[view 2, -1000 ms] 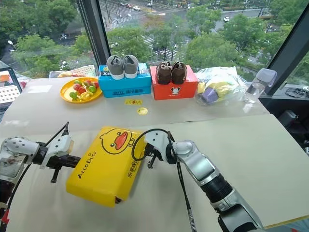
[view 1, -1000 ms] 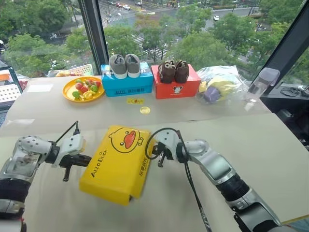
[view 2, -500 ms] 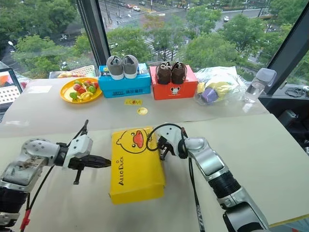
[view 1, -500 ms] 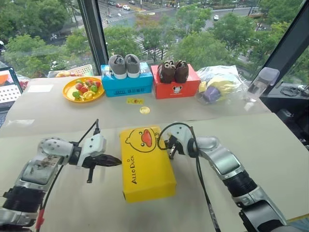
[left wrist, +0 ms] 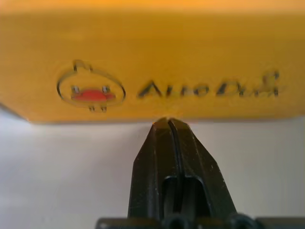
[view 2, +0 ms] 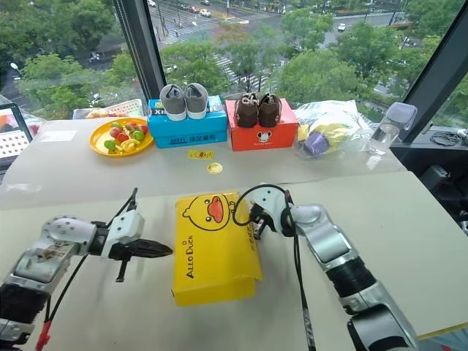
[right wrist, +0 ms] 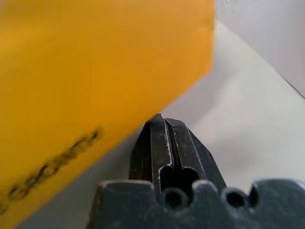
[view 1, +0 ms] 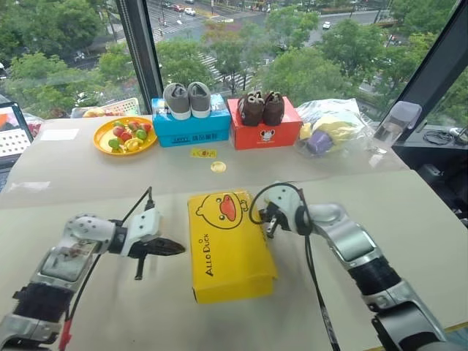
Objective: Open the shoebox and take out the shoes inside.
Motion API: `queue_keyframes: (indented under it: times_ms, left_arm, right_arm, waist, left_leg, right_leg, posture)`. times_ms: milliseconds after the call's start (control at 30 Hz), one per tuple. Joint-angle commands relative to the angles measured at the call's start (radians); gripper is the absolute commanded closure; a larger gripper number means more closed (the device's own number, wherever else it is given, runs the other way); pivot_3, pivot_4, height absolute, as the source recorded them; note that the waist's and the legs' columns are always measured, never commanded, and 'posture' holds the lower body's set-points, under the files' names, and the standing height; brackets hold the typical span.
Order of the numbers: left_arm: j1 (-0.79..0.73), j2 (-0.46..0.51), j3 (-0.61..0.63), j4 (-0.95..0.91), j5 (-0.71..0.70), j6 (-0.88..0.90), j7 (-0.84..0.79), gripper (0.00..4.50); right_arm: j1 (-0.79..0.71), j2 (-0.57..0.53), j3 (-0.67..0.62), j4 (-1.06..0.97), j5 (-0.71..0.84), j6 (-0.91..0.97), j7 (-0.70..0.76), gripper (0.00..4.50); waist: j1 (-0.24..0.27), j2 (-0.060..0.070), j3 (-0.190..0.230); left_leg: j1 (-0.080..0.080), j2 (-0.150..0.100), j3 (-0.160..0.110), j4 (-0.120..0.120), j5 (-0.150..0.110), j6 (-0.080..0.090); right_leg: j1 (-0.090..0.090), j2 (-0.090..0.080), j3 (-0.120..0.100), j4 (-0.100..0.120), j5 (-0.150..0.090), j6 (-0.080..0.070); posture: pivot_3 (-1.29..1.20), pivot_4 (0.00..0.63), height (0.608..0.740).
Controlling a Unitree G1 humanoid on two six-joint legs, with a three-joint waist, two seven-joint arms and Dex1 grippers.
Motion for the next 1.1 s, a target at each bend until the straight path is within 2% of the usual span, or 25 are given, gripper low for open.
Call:
queue_keyframes:
  times_ms: [33, 233, 333, 533, 700, 933, 1100]
  left_arm:
    - [0.001, 0.073, 0.150, 0.005, -0.091, 0.006, -0.027, 4.49]
    - [0.123, 0.129, 0.373, -0.060, -0.296, 0.174, -0.067, 4.49]
    - [0.238, 0.106, 0.501, -0.107, -0.375, 0.205, -0.072, 4.49]
    - [0.465, 0.080, 0.685, -0.150, -0.421, 0.227, -0.091, 4.49]
    - [0.576, 0.065, 0.736, -0.190, -0.418, 0.211, -0.090, 4.49]
    - [0.604, 0.016, 0.738, -0.242, -0.440, 0.216, -0.047, 4.49]
    - [0.588, -0.006, 0.708, -0.258, -0.435, 0.210, -0.013, 4.49]
  right_arm:
    - [0.035, -0.092, -0.075, -0.083, 0.032, -0.058, 0.077, 4.50]
    - [0.098, -0.170, -0.109, -0.114, 0.065, -0.085, 0.156, 4.50]
    - [0.134, -0.143, -0.072, -0.146, 0.070, -0.085, 0.168, 4.50]
    - [0.151, -0.055, -0.043, -0.119, 0.062, -0.075, 0.147, 4.50]
    - [0.158, -0.037, -0.068, -0.158, 0.138, -0.033, 0.203, 4.50]
    - [0.175, -0.141, -0.055, -0.321, 0.329, 0.037, 0.427, 4.50]
    - [0.127, -0.092, -0.058, -0.324, 0.375, 0.082, 0.389, 4.50]
  waist:
    - [0.000, 0.000, 0.000]
    - [-0.006, 0.001, 0.001]
    - [-0.008, 0.001, 0.001]
    - [-0.006, 0.001, 0.001]
    - [0.004, 0.001, 0.001]
    - [0.011, 0.002, 0.001]
    - [0.004, 0.002, 0.001]
  left_leg:
    - [0.000, 0.000, 0.000, 0.000, 0.000, 0.000]
    - [0.001, 0.001, 0.001, 0.000, 0.000, 0.000]
    - [0.001, 0.001, 0.001, -0.001, 0.000, 0.000]
    - [0.002, 0.002, 0.001, -0.001, 0.001, -0.002]
    - [0.004, 0.002, 0.001, -0.001, 0.001, -0.003]
    - [0.003, 0.002, 0.000, -0.001, 0.001, -0.002]
    - [0.004, 0.002, -0.001, -0.001, 0.001, -0.002]
  right_leg:
    - [0.000, 0.000, 0.000, 0.000, 0.000, 0.000]
    - [0.000, -0.001, 0.001, -0.001, -0.001, 0.001]
    - [0.000, 0.000, 0.000, 0.000, -0.002, 0.001]
    - [0.000, 0.000, 0.000, 0.001, -0.003, 0.000]
    - [0.001, 0.000, 0.000, 0.002, -0.007, -0.004]
    - [0.001, 0.000, -0.001, 0.001, -0.006, -0.007]
    - [0.001, 0.000, -0.001, 0.002, -0.005, -0.006]
  posture:
    - [0.00, 0.150, 0.731]
    - [0.00, 0.150, 0.731]
    - [0.00, 0.150, 0.731]
    - [0.00, 0.150, 0.731]
    - [0.00, 0.150, 0.731]
    - [0.00, 0.150, 0.731]
    - [0.00, 0.150, 0.731]
